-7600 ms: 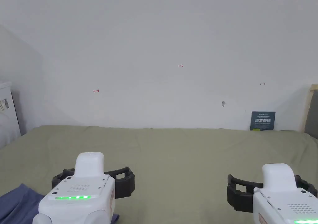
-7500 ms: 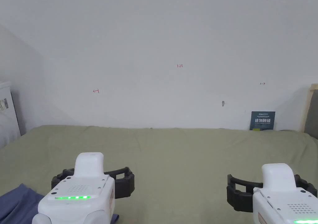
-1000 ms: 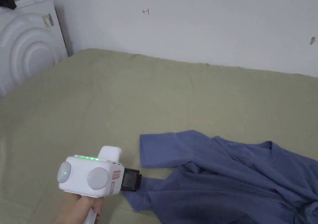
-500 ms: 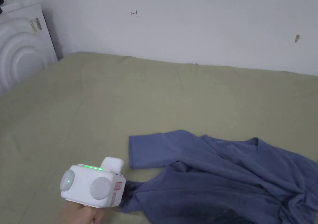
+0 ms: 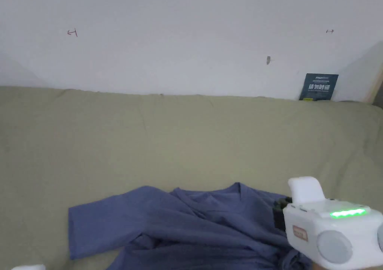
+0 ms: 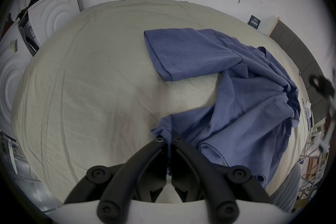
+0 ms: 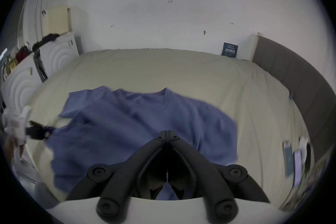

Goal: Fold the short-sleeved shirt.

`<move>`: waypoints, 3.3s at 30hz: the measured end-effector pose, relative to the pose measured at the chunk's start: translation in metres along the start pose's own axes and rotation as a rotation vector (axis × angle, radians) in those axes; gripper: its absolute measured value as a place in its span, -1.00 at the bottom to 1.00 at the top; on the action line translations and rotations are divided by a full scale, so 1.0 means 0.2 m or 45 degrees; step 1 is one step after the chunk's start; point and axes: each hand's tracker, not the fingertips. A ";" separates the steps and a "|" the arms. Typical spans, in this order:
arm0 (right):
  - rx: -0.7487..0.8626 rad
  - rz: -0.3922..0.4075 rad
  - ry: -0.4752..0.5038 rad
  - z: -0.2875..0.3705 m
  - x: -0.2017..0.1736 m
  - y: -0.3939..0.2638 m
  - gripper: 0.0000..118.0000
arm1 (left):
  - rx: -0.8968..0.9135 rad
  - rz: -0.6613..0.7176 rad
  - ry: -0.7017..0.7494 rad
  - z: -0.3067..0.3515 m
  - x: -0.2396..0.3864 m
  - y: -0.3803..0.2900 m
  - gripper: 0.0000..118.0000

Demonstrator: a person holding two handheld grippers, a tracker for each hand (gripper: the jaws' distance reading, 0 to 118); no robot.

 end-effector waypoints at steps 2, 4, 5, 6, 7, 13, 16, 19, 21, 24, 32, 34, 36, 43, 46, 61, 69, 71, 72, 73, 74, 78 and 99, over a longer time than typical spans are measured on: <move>-0.089 0.060 0.008 -0.24 0.04 0.15 -0.95 | 0.027 -0.015 0.006 -0.02 -0.02 0.01 -1.00; -0.188 0.161 0.006 -0.45 0.07 0.27 0.13 | 0.030 0.011 -0.007 -0.02 -0.03 0.01 -1.00; -0.296 0.181 0.052 -0.58 0.09 0.29 0.99 | 0.041 0.028 -0.017 -0.03 -0.04 0.02 -1.00; -0.329 0.164 0.030 -0.67 0.09 0.31 0.97 | 0.046 0.042 -0.026 -0.03 -0.04 0.01 -1.00; -0.407 0.203 0.031 -0.73 0.10 0.32 0.96 | 0.042 0.034 -0.028 -0.04 -0.04 0.01 -1.00; -0.552 0.377 -0.021 -1.01 0.01 0.25 0.86 | 0.035 0.040 -0.056 -0.07 -0.05 0.02 -1.00; -0.516 0.379 0.060 -0.94 -0.07 0.28 0.08 | 0.025 0.036 -0.045 -0.09 -0.04 0.01 -1.00; -0.409 0.632 -0.042 -0.77 -0.23 0.32 -0.97 | 0.015 0.020 -0.016 -0.11 -0.02 0.01 -1.00; -0.416 0.561 0.035 -0.63 -0.22 0.37 -0.97 | 0.007 0.028 -0.015 -0.09 -0.01 0.03 -1.00; -0.249 0.435 0.028 -0.20 -0.10 0.45 -0.97 | 0.064 0.046 0.014 0.01 -0.02 0.05 -1.00; 0.079 0.091 -0.037 0.80 0.49 0.55 -0.97 | 0.364 0.138 0.095 0.60 -0.15 0.28 -1.00; 0.164 -0.009 -0.033 1.02 0.62 0.55 -0.97 | 0.463 0.161 0.127 0.80 -0.13 0.32 -1.00; 0.220 -0.110 -0.029 1.19 0.74 0.53 -0.97 | 0.531 0.165 0.143 0.96 -0.12 0.38 -1.00; 0.384 -0.245 -0.016 1.59 0.85 0.50 -0.97 | 0.703 0.182 0.103 1.43 -0.05 0.60 -1.00; 0.424 -0.231 -0.034 1.71 0.84 0.55 -0.97 | 0.770 0.169 0.089 1.57 -0.03 0.71 -1.00; 0.498 -0.217 -0.103 1.65 0.87 0.94 -0.97 | 0.880 0.160 0.212 1.79 0.10 1.14 -1.00; 0.470 -0.183 -0.147 1.30 0.90 1.26 -0.97 | 0.865 0.172 0.261 1.71 0.08 1.30 -1.00; 0.457 -0.172 -0.171 1.17 0.92 1.34 -0.97 | 0.858 0.179 0.266 1.63 0.08 1.40 -1.00; 0.451 -0.178 -0.174 1.11 0.93 1.36 -0.97 | 0.856 0.183 0.268 1.58 0.08 1.46 -1.00; 0.448 -0.186 -0.169 1.05 0.94 1.39 -0.97 | 0.852 0.181 0.277 1.57 0.08 1.46 -1.00; 0.437 -0.196 -0.170 0.98 0.95 1.41 -0.97 | 0.853 0.180 0.286 1.41 0.12 1.63 -1.00; 0.390 -0.198 -0.199 0.71 0.95 1.43 -0.97 | 0.845 0.181 0.316 1.16 0.19 1.79 -1.00; 0.009 -0.244 -0.075 0.30 0.84 0.13 -0.97 | 0.467 0.088 0.259 0.27 0.01 0.77 -1.00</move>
